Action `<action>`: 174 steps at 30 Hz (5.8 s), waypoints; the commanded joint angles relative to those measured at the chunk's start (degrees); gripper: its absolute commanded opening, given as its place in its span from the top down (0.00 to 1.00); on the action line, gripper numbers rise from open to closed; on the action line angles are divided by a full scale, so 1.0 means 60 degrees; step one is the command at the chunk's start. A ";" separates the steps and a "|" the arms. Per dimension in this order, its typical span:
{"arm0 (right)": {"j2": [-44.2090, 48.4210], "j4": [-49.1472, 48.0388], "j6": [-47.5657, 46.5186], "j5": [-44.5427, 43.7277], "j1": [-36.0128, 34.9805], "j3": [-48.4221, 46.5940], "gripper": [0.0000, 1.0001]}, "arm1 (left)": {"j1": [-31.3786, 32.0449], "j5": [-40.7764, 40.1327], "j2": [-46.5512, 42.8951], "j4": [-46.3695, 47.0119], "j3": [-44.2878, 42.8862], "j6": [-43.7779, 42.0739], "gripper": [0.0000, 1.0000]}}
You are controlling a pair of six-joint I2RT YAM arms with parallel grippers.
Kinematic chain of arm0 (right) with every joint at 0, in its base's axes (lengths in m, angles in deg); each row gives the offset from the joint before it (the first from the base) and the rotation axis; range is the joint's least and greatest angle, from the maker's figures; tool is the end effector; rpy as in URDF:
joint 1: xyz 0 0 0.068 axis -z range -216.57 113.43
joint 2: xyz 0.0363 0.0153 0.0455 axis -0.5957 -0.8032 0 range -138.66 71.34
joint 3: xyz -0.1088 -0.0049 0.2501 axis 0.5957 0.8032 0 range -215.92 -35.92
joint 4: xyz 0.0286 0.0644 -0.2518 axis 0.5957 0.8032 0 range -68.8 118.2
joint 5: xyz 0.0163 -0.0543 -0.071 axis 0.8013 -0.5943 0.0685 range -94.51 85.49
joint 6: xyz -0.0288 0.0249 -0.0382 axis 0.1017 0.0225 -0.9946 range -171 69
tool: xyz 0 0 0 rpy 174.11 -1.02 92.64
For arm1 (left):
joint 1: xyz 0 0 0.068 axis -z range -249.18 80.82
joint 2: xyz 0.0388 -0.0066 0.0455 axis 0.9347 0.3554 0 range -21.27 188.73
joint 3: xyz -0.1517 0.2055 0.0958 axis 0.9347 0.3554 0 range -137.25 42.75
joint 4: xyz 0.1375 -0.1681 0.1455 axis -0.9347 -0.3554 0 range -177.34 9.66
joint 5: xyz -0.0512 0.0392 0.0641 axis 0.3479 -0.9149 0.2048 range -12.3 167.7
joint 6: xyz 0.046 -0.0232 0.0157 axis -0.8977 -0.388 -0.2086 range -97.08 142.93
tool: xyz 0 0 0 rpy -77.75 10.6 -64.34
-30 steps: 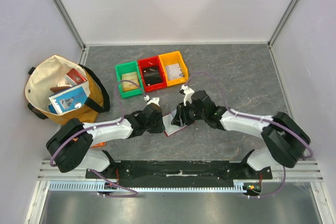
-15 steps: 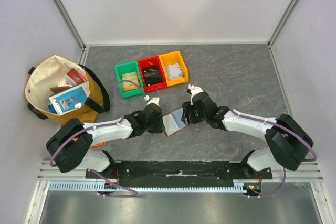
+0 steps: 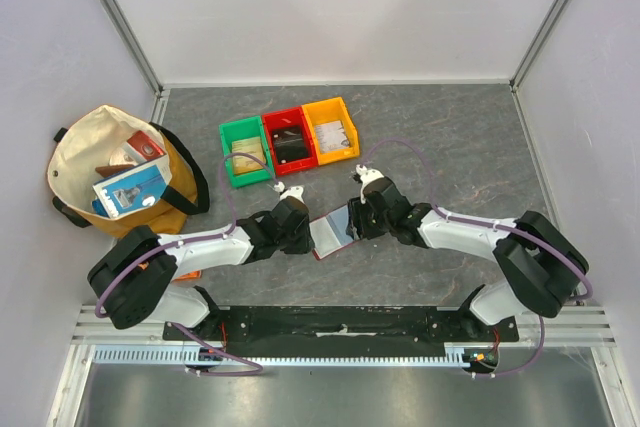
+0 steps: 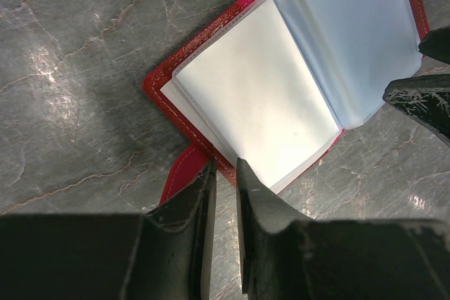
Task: Take the credit cards out of the card holder
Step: Remove the credit card from the card holder.
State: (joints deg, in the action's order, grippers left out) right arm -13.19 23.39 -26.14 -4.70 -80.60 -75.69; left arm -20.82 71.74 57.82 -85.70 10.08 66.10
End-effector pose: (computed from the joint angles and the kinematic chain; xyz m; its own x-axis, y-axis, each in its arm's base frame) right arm 0.2055 0.1987 0.1663 -0.7683 -0.1580 -0.6203 -0.4083 0.8673 0.2848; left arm 0.1689 -0.1844 0.1508 -0.8601 -0.0567 -0.5069 0.1538 0.9187 -0.3638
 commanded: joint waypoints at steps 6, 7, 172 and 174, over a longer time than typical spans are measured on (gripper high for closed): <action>-0.0267 -0.0293 -0.0013 0.0470 0.0000 0.0007 0.47 | 0.0041 0.0026 -0.0027 0.0045 0.0083 0.0289 0.77; -0.0281 -0.0293 -0.0027 0.0630 0.0000 -0.0007 0.48 | 0.0026 0.0040 -0.0013 0.0045 0.0083 0.0289 0.77; -0.1995 -0.2169 -0.0013 0.5379 0.2197 0.0109 0.78 | -0.0325 0.1359 0.0852 0.6154 0.2412 0.4522 0.97; -0.2010 -0.1978 -0.0071 0.5159 0.2255 0.0139 0.79 | -0.0311 0.1315 0.0764 0.6095 0.2456 0.4537 0.97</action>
State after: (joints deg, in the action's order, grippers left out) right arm -24.22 8.62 -25.66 29.49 -67.66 -73.86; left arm -22.44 80.88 64.45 -47.54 24.13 93.27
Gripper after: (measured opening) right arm 0.218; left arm 0.037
